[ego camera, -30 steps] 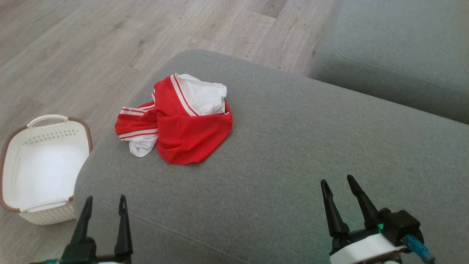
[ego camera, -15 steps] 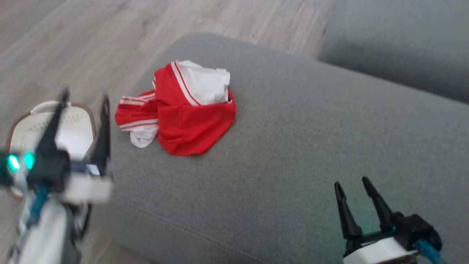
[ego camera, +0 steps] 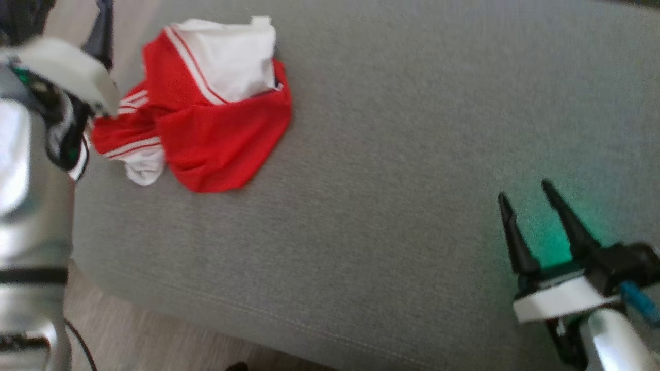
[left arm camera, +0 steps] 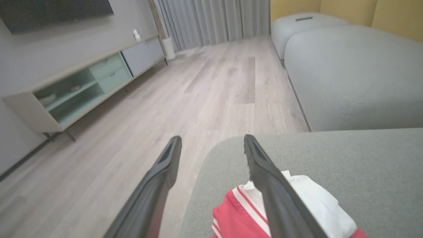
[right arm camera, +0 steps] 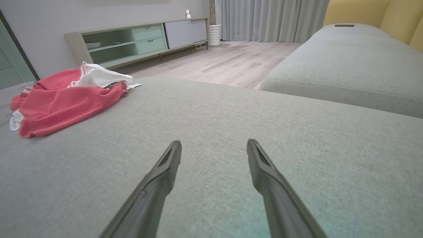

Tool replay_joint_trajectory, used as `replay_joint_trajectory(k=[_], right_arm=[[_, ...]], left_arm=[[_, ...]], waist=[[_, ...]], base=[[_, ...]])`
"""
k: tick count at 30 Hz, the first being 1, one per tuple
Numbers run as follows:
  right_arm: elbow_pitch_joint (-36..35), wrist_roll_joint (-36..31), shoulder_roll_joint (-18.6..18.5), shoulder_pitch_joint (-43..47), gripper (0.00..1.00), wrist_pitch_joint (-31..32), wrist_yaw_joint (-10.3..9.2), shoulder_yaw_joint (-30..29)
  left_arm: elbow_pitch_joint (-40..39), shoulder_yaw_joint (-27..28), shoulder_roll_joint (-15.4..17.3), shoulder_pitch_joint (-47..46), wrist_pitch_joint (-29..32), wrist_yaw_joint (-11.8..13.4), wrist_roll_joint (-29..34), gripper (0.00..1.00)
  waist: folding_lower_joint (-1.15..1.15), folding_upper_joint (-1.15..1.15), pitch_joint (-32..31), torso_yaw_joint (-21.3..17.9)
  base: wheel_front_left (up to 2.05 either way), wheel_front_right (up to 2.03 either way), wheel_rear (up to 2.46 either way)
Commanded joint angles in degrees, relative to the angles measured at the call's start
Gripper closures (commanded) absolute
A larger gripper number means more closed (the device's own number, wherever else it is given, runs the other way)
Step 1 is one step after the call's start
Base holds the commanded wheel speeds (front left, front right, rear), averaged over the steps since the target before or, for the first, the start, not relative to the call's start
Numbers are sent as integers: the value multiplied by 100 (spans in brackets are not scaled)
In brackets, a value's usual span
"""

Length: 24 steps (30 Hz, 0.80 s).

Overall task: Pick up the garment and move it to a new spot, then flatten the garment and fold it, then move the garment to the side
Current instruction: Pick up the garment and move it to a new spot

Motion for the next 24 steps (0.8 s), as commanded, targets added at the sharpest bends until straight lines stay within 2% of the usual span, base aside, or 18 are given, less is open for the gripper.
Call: replay_joint_trajectory(k=[1,5,8,15,16,17,18,20,24], right_arm=[[-226,-38,-90,-192,0,-62,20,125],[-323,-56,-273,-410,0,-62,20,148],[-426,-75,-353,-479,0,-62,20,145],[-628,-119,-504,-418,0,-62,20,-22],[-651,-122,-514,-404,0,-62,20,-32],[-667,-125,-517,-392,0,-62,20,-40],[-673,-131,-516,-385,0,-62,20,-39],[-658,-126,-492,-381,0,-62,20,-39],[-539,-123,-432,-376,0,-62,20,32]], left_arm=[[-80,170,310,-277,69,-6,-66,0],[1095,65,405,-869,822,-32,-449,0],[1696,-104,460,-1092,1134,-35,-748,0],[2478,-537,606,-1223,1143,-37,-1202,0],[2556,-604,636,-1221,1072,-37,-1209,35],[2623,-660,676,-1234,963,-37,-1196,90],[2660,-712,692,-1247,830,-37,-1202,100],[2679,-799,706,-1293,489,-38,-1247,100],[2580,-1034,828,-1485,-606,-38,-1108,100]], waist=[[-2,0,435,-287],[-2,0,816,-494],[-2,0,1025,-622],[-2,0,1336,-711],[-2,0,1352,-714],[-2,0,1362,-715],[-2,0,1362,-715],[-2,0,1320,-701],[-2,0,1047,-648]], base=[[0,0,0],[0,0,0],[0,0,0],[0,0,0],[0,0,0],[0,0,0],[0,0,0],[0,0,0],[0,0,0]])
